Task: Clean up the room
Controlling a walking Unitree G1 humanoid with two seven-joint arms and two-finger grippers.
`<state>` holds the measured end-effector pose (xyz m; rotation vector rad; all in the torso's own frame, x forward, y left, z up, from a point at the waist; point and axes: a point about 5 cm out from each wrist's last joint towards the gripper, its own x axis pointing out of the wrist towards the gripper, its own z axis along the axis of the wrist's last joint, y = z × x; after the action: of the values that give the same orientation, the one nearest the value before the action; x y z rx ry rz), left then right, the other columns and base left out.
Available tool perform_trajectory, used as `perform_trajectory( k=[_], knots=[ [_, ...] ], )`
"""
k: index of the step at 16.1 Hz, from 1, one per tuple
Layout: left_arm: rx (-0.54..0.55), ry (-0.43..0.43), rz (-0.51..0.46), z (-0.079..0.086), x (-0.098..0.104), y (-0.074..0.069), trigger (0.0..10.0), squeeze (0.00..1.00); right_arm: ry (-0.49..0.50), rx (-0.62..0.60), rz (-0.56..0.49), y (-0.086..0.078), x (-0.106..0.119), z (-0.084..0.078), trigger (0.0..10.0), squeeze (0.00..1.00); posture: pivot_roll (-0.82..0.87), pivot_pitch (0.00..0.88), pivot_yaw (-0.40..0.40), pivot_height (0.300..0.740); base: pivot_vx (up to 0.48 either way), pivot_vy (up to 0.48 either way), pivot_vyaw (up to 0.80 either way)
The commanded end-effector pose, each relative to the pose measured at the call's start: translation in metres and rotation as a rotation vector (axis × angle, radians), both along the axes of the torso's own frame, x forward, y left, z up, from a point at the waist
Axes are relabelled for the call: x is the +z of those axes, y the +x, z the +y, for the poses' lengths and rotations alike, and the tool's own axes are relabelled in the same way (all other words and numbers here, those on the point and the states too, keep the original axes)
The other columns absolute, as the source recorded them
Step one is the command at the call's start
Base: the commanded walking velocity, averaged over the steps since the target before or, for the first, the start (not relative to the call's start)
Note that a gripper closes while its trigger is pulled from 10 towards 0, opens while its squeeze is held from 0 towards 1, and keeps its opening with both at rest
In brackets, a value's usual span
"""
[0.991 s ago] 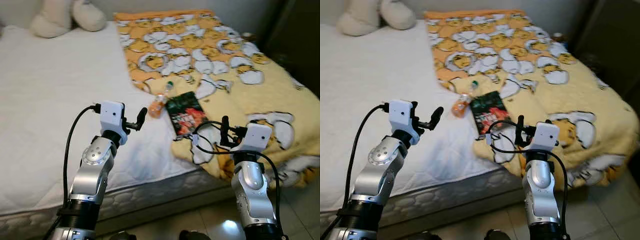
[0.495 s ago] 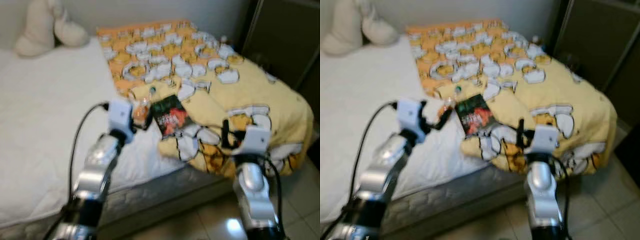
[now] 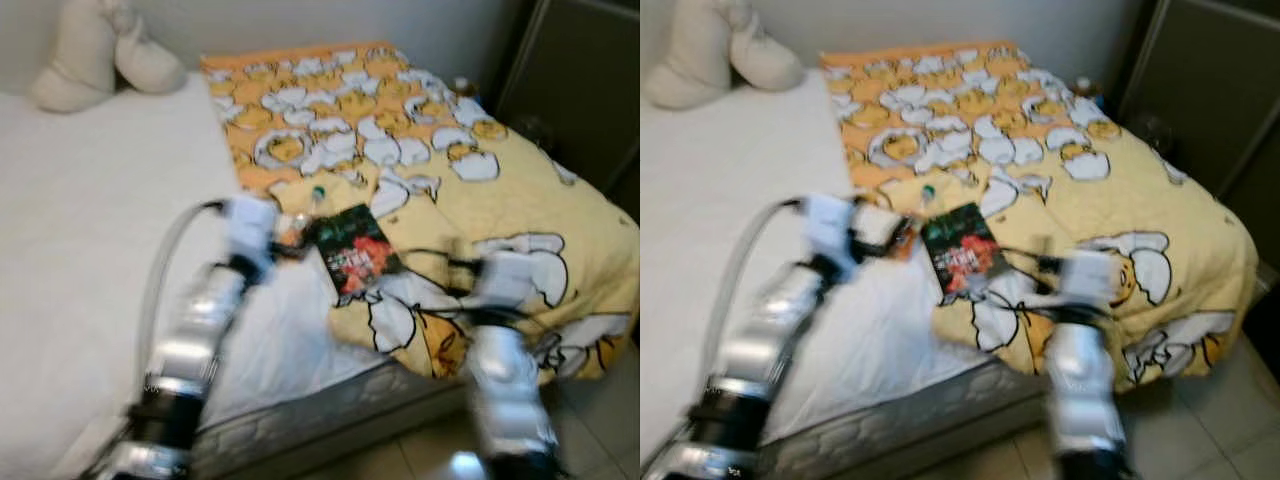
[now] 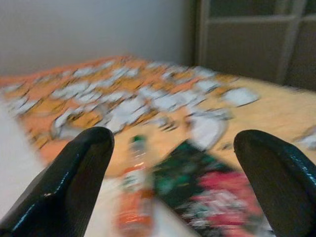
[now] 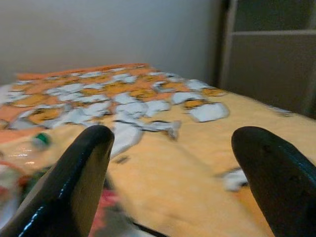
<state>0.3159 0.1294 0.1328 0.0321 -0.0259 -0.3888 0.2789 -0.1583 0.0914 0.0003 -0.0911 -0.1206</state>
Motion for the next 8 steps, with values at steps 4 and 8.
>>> perform_trajectory(
  k=[4, 8],
  knots=[
    [0.097, 0.049, -0.009, -0.003, 0.007, 0.017, 10.0, 0.00, -0.021, -0.027, 0.009, -0.002, -0.001, -0.012, 10.0, 0.00, -0.08, 0.000, 0.056, 0.740, 0.224, 0.000, 0.00],
    [0.132, 0.112, 0.062, 0.000, 0.011, 0.047, 10.0, 0.00, -0.023, -0.018, 0.016, -0.008, -0.001, -0.011, 10.0, 0.00, -0.11, 0.000, 0.064, 0.740, 0.000, 0.000, 0.00]
  ],
)
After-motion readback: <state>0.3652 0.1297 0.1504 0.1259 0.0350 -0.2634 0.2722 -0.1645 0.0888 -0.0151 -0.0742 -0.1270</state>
